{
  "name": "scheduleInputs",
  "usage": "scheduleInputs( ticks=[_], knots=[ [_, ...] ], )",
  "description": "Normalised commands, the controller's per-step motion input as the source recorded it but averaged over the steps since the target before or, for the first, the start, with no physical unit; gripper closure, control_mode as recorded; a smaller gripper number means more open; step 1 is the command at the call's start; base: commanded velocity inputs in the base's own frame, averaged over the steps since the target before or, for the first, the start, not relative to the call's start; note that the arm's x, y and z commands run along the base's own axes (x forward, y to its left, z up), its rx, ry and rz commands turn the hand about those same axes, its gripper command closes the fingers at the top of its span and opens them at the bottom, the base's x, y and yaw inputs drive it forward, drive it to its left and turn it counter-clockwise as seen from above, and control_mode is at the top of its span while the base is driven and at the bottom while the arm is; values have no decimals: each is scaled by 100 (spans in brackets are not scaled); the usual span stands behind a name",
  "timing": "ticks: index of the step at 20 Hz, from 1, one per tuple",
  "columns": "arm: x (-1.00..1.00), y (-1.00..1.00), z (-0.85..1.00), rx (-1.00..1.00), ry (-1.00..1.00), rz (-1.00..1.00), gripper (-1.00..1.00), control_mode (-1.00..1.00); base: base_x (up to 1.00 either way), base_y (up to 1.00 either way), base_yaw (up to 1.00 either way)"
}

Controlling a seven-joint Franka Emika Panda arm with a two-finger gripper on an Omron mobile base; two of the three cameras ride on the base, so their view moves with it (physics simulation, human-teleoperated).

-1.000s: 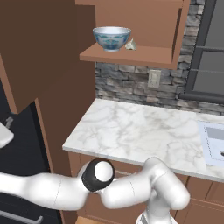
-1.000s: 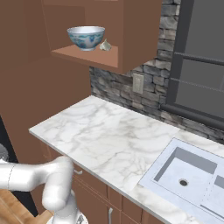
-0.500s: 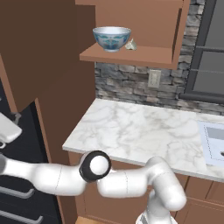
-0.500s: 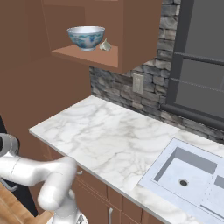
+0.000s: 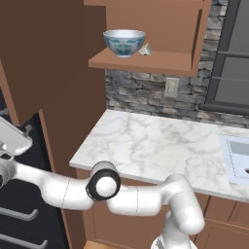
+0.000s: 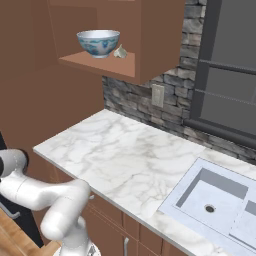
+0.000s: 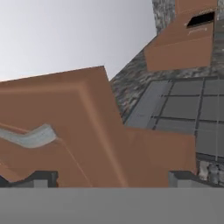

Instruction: Pick the mug and place it in the sink. Pick the bowl and place it in the open cabinet and then close the cabinet.

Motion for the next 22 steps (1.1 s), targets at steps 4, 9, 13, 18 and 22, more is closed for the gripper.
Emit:
scheduleInputs(
  ticks=[4,9,13,18,22],
  knots=[
    [-27,0,0,13,-14,-23,-100,-100,0,0,0],
    [-38,0,2,9,-17,-26,-100,-100,0,0,0],
    [-12,-3,16,4,-3,-21,-100,-100,0,0,0],
    [-4,-23,21,8,0,-15,-100,-100,0,0,0],
    [-31,-37,9,13,0,-10,-100,-100,0,0,0]
  ],
)
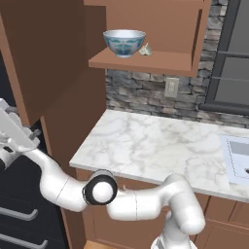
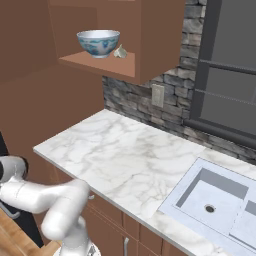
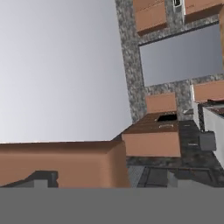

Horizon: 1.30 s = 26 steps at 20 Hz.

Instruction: Pick the mug and place it in the sink. Pick the bowl and place it in the open cabinet and then close the cabinet.

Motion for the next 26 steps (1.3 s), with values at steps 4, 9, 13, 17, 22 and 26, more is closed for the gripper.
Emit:
scheduleInputs(
  ticks=[4,9,13,17,22,26],
  knots=[
    [-50,-48,17,21,0,-6,-100,-100,0,0,0],
    [-56,-64,0,26,0,-3,-100,-100,0,0,0],
    [-41,-68,0,25,0,-1,-100,-100,0,0,0],
    [-17,-74,8,27,4,0,-100,-100,0,0,0],
    [9,-65,9,29,23,0,-100,-100,0,0,0],
    [33,-73,0,34,37,1,-100,-100,0,0,0]
  ],
)
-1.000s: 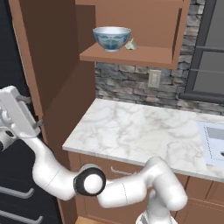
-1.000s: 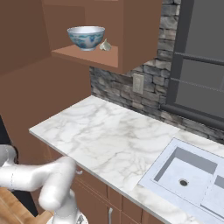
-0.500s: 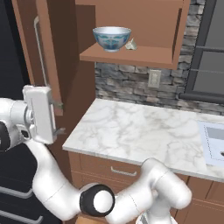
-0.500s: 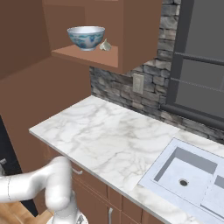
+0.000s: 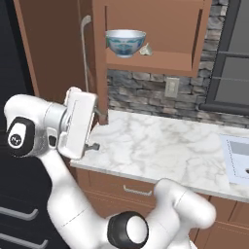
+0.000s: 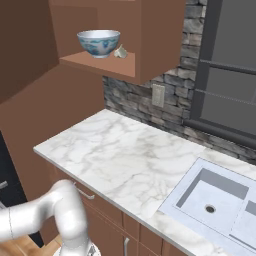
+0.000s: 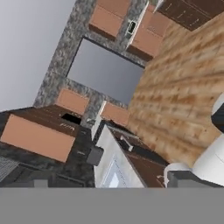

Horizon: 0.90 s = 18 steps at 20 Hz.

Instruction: Pick the mug and place it in the sink. Pick the bowl and place it in the open cabinet and then close the cabinet.

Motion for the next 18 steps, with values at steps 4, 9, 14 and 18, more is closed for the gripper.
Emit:
scheduleInputs(
  ticks=[4,9,14,18],
  knots=[
    [27,-76,0,36,48,1,-100,-100,0,0,0],
    [42,-56,9,31,62,1,-100,-100,0,0,0],
    [51,-52,2,31,70,1,-100,-100,0,0,0],
    [67,-64,2,29,66,6,-100,-100,0,0,0]
  ],
)
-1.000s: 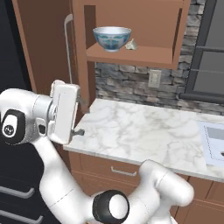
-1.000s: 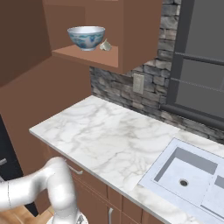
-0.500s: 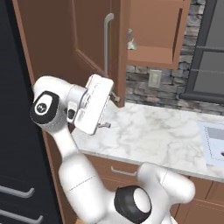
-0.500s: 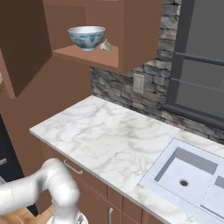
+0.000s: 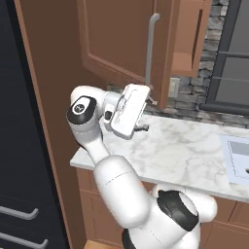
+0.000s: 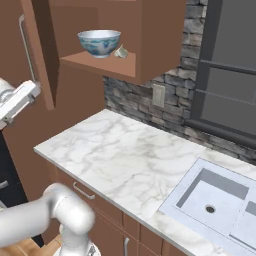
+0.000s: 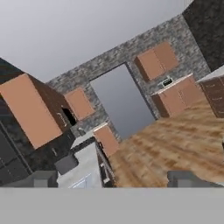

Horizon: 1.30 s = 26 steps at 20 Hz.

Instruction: Pick the mug and place it in the sink. Pick the bowl and place it in the open cabinet and then close the cabinet.

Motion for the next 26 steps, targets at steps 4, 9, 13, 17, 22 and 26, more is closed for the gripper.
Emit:
scheduleInputs(
  ticks=[4,9,13,17,22,26],
  knots=[
    [71,-77,11,30,59,12,-100,-100,0,0,0],
    [42,-70,39,30,48,20,-100,-100,0,0,0],
    [25,-71,49,29,36,22,-100,-100,0,0,0],
    [39,-74,23,34,32,24,-100,-100,0,0,0],
    [90,-82,0,37,22,28,-100,-100,0,0,0],
    [78,-68,-24,25,-2,32,-100,-100,0,0,0]
  ],
)
